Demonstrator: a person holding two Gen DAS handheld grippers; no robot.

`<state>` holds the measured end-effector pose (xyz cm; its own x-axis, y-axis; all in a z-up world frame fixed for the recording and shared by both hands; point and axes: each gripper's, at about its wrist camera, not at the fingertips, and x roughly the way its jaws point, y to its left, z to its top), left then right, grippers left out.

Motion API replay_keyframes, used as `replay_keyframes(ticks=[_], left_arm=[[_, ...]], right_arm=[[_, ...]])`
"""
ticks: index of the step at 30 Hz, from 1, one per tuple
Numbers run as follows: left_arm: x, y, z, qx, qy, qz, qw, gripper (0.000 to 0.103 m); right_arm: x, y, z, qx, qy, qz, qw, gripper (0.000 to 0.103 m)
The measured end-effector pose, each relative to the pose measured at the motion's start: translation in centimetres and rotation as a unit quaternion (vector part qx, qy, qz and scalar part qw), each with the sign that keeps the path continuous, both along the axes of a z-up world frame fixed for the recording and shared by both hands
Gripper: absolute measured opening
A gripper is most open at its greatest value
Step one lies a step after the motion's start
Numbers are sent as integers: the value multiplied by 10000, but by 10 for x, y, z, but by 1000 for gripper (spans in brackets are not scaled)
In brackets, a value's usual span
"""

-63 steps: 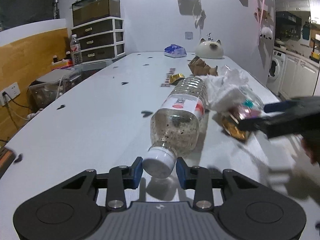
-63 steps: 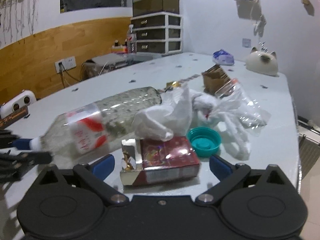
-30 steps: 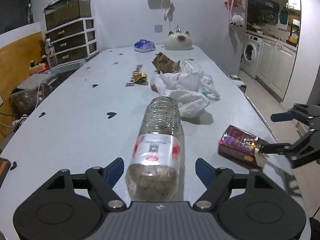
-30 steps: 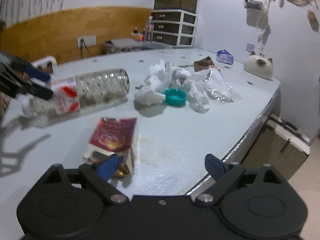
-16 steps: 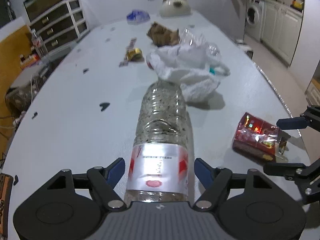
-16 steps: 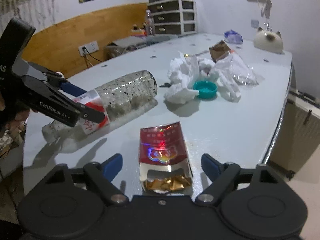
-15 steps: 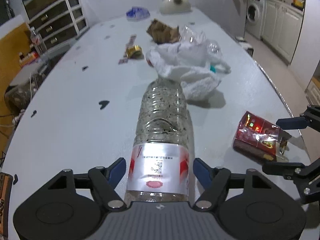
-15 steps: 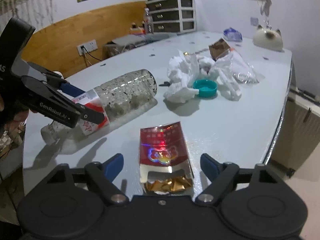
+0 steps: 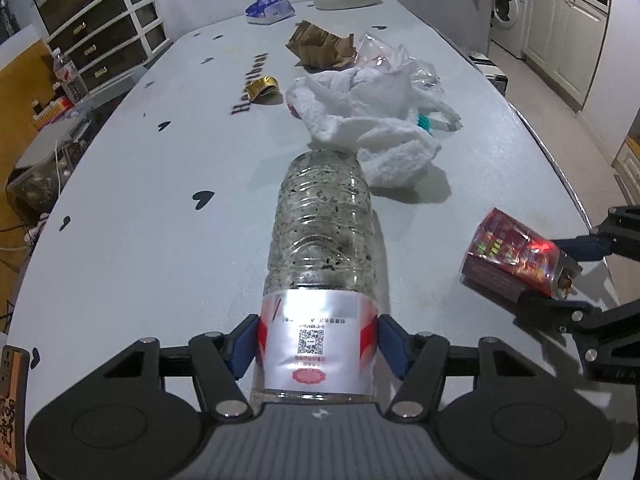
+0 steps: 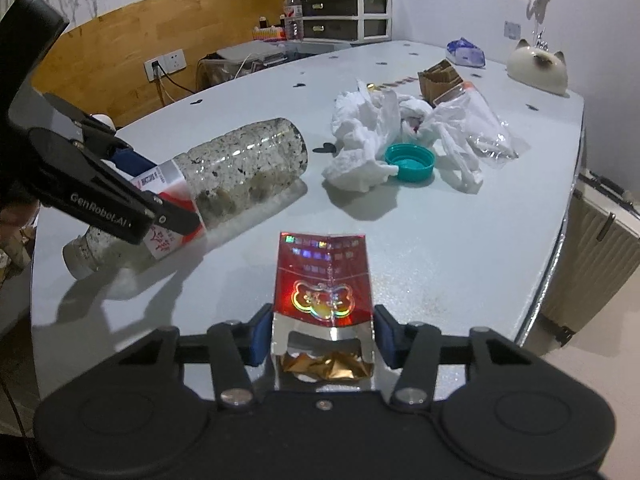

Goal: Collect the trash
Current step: 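Carry the bottle and cigarette pack with both tools over the yellow wastebasket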

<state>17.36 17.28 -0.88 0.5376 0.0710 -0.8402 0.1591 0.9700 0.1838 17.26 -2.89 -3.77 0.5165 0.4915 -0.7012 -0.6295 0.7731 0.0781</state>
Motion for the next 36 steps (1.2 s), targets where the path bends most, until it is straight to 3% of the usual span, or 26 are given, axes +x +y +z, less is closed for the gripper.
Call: replay_keyframes(ticks=[3, 9, 14, 22, 32, 36], left_arm=[[-4, -2, 0, 5, -155, 82, 9998, 62], [-29, -9, 10, -137, -838, 318, 9959, 62], [-51, -24, 29, -265, -1507, 407, 9874, 62], [-74, -67, 48, -381, -2188, 274, 9746, 62], [-90, -124, 56, -954, -2425, -84, 9654, 62], [-88, -153, 53, -964, -2397, -233, 9658, 62]], right_arm=[[-4, -2, 2, 84, -104, -19, 9999, 51], [-14, -14, 13, 205, -379, -240, 9988, 50], [-24, -36, 35, 495, -741, -558, 9945, 50], [-43, -80, 57, 732, -1118, -1143, 9844, 50], [-68, -143, 69, 815, -1338, -1786, 9714, 50], [-73, -174, 70, 823, -1449, -2056, 9643, 51]])
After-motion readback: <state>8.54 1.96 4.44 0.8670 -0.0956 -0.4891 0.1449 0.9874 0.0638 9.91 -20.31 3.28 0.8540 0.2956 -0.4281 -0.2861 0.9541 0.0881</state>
